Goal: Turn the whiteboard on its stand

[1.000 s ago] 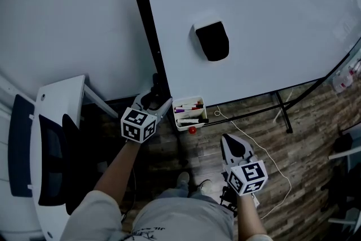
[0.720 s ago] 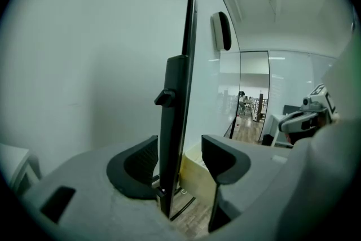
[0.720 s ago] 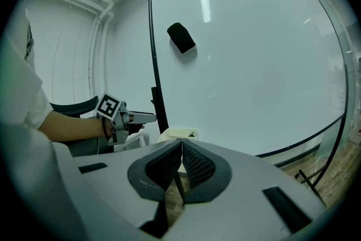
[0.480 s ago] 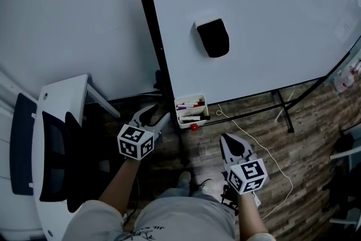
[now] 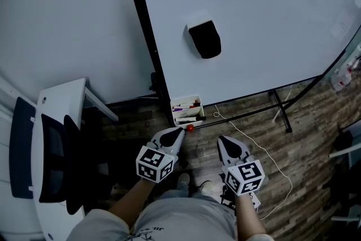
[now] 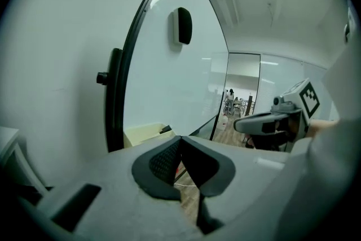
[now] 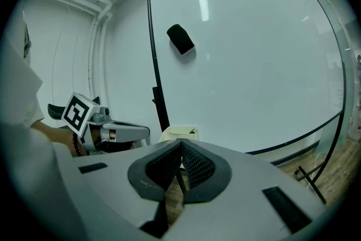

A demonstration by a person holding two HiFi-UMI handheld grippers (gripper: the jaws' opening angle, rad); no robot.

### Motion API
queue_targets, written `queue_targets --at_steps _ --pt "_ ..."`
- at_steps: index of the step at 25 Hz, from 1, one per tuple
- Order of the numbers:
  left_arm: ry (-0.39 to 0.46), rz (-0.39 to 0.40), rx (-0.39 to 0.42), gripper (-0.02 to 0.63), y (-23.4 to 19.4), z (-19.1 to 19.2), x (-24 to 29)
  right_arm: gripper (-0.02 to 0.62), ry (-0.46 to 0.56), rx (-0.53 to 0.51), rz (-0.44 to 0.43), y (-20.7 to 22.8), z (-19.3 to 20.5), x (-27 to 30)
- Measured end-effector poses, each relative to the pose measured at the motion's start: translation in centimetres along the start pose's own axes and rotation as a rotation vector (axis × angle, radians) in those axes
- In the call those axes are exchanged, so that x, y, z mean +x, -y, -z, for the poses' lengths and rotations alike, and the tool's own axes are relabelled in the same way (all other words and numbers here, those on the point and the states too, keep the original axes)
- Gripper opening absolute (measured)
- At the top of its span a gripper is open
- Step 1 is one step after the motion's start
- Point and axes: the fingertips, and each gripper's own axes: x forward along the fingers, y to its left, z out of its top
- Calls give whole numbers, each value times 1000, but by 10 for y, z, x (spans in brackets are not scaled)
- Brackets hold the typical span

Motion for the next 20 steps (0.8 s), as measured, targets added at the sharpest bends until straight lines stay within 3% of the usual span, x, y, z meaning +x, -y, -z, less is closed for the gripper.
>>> queue_targets --at_steps 3,11,20 --pt "5 14 -11 11 18 0 4 6 -1 1 1 -1 0 -4" --pt "23 -39 -13 11 44 -6 3 6 -5 12 16 -3 0 -14" --pt "-7 14 18 11 66 0 13 6 -21 24 6 -5 7 -19"
